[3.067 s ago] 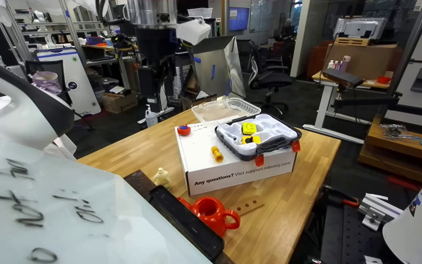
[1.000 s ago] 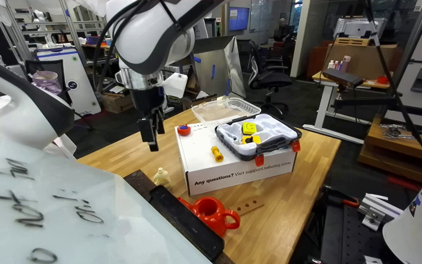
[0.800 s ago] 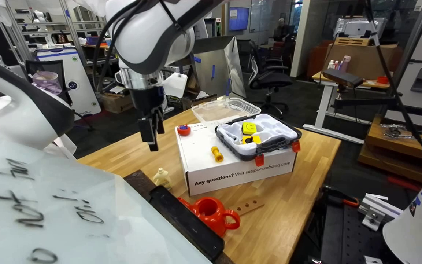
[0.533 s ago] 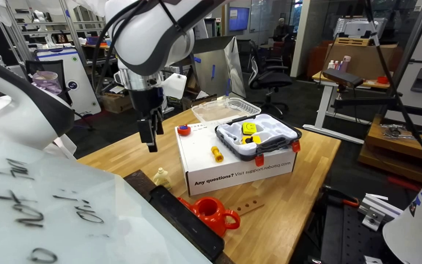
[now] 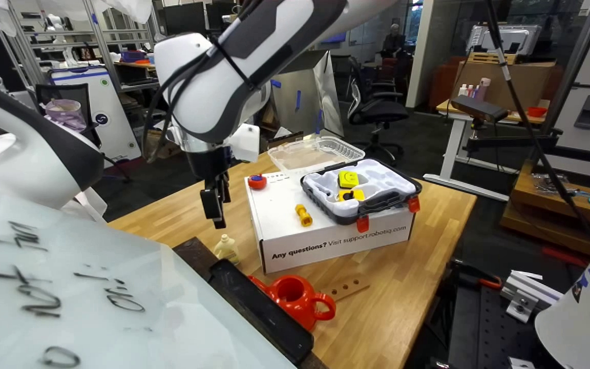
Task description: Pick up the white bottle from the table and put it inside the white and black case
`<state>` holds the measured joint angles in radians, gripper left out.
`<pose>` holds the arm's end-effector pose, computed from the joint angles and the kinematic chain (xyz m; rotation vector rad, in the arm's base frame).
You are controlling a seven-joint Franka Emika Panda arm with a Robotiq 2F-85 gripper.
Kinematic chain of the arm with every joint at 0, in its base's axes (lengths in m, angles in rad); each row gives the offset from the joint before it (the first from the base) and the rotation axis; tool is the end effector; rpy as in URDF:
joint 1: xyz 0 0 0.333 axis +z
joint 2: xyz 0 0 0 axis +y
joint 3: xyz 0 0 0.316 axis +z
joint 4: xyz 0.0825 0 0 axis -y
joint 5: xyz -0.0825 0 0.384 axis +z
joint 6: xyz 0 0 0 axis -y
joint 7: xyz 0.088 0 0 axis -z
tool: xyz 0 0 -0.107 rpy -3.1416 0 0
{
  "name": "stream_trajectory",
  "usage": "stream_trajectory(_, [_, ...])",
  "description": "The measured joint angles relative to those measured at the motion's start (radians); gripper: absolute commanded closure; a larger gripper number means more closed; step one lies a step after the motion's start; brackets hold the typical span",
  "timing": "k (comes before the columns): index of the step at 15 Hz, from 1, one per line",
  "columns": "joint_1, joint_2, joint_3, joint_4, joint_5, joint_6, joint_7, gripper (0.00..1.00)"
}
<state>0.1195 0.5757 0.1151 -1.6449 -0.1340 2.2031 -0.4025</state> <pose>0.6677 0.1453 0.2801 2.9105 1.0608 -0.0249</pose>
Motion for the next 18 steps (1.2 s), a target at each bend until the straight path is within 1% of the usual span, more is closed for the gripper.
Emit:
stream_trajectory(3, [-0.008,0.073,-0.001,0.036,-0.007,0.033,-0.030,0.00])
stream_trajectory(9, [-0.024,0.193,-0.001,0.142,-0.007,0.034,-0.067,0.00])
stream_trajectory(15, [-0.026,0.264,0.001,0.218,-0.007,0.026,-0.080,0.00])
stream_trajectory(18, [-0.029,0.284,0.001,0.238,-0.007,0.016,-0.081,0.00])
